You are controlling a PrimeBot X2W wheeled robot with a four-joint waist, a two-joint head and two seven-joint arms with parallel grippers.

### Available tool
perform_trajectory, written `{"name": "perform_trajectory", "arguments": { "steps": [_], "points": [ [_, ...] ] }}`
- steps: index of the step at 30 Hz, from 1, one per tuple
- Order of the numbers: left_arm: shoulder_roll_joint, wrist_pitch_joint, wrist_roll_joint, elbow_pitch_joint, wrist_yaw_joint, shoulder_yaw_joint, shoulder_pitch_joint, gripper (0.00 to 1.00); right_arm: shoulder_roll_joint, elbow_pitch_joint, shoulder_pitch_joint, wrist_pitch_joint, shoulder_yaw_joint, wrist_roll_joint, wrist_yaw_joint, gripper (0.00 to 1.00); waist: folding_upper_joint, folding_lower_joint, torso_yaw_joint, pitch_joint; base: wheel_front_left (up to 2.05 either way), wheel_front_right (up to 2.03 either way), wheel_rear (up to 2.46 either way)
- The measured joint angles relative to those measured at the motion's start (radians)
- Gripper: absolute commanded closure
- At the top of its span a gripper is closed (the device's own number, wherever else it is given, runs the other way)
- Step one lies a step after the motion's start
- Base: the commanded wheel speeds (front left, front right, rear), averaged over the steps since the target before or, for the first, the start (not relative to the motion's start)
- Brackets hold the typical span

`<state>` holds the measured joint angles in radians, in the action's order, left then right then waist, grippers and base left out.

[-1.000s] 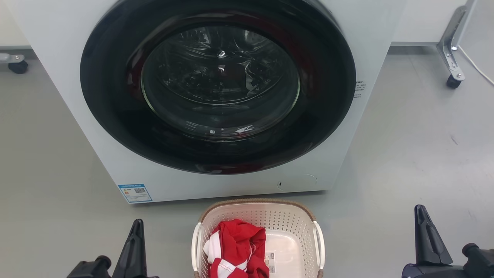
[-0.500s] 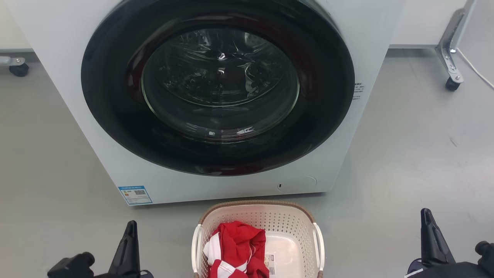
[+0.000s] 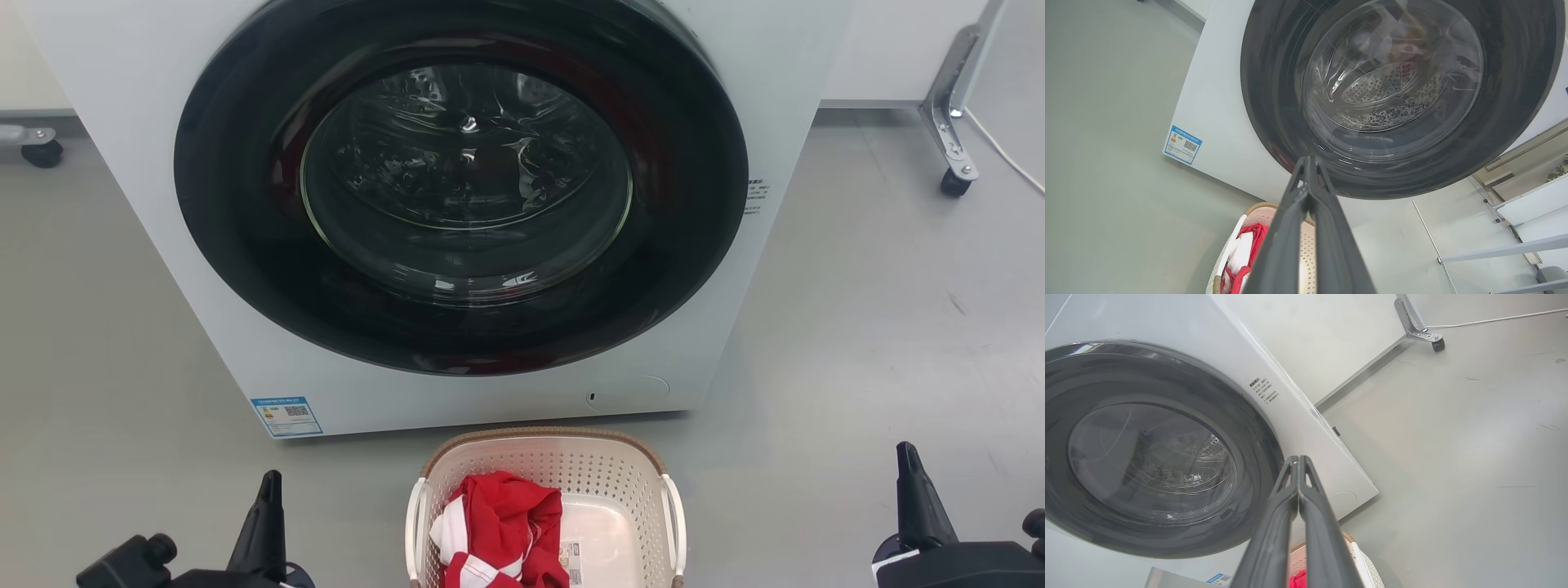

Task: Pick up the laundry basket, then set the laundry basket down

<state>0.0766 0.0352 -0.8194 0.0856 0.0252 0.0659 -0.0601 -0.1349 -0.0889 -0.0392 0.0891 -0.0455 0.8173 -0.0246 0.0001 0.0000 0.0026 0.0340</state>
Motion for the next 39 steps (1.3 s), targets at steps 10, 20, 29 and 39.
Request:
{"name": "perform_trajectory", "arguments": {
  "steps": [10,20,29,39],
  "points": [
    [-0.006,-0.029,-0.135,0.037,-0.026,-0.029,0.020,1.00,0.016,-0.040,0.024,-0.036,0.033,0.141,0.025,1.00,0.0000,0.0000,0.000,-0.006,0.00,0.00,0.00],
    [-0.012,-0.054,-0.274,0.073,-0.053,-0.058,0.044,1.00,0.033,-0.077,0.048,-0.072,0.064,0.279,0.052,1.00,0.0000,0.0000,-0.001,-0.012,0.00,0.00,0.00],
    [-0.016,-0.078,-0.385,0.104,-0.071,-0.080,0.065,1.00,0.044,-0.107,0.061,-0.100,0.090,0.391,0.069,1.00,0.0000,0.0000,-0.001,-0.016,0.00,0.00,0.00],
    [-0.022,-0.105,-0.554,0.145,-0.103,-0.114,0.099,1.00,0.064,-0.147,0.093,-0.142,0.128,0.557,0.104,1.00,0.0000,0.0000,-0.002,-0.023,0.00,0.00,0.00]
  ]
}}
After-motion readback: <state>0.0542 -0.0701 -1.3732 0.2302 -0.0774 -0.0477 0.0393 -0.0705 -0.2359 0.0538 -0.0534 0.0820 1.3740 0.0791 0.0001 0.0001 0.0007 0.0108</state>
